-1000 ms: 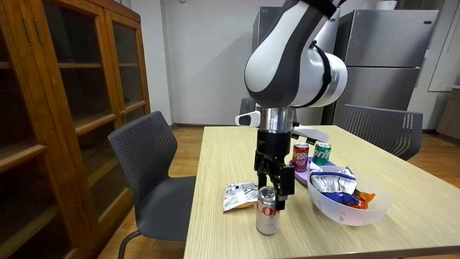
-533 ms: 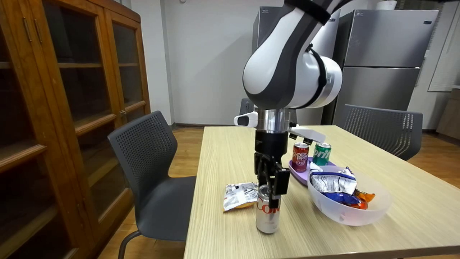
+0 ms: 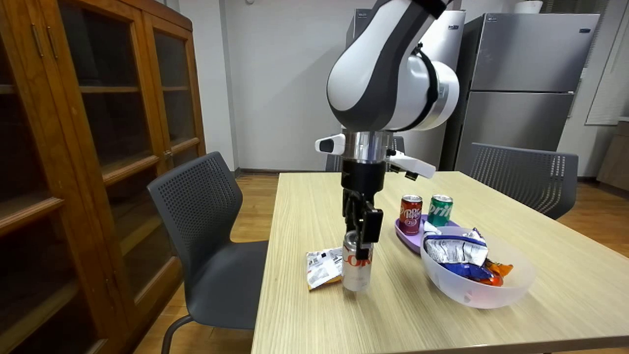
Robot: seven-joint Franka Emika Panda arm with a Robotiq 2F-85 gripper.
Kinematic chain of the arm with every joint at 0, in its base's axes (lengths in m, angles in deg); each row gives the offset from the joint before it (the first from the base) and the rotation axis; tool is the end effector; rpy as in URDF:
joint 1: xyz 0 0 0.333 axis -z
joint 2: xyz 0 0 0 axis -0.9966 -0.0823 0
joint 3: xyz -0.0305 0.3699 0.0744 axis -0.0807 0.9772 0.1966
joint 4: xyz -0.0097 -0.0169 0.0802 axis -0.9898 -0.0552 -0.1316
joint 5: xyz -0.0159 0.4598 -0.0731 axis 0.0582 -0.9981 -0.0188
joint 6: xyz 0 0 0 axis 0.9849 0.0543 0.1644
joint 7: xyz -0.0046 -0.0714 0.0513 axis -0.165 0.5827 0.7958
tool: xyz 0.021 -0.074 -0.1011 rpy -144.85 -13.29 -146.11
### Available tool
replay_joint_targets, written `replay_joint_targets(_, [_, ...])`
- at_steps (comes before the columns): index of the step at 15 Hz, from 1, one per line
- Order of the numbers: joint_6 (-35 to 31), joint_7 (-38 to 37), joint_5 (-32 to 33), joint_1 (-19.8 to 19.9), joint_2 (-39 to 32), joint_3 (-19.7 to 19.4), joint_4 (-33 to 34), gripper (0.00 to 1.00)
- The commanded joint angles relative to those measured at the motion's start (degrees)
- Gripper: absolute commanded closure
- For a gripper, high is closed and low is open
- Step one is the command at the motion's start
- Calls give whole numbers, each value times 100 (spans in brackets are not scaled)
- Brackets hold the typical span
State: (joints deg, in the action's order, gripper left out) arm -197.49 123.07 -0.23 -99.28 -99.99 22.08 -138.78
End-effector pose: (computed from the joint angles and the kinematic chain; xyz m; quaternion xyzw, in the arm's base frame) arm 0.5217 0.2869 0.1739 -0.6409 -0.7658 0.0208 0.0484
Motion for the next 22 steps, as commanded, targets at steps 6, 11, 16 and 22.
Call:
replay_joint_targets(6, [176,-420,153,256,417,22,465,59])
replay_joint_targets(11, [261,-497,89,516,520,-110,684,59])
replay_joint_targets(16, [313,-683,8,790,531,-294,854,59])
replay_joint_targets(22, [579,-724,-84,1097,521,-453,992,59])
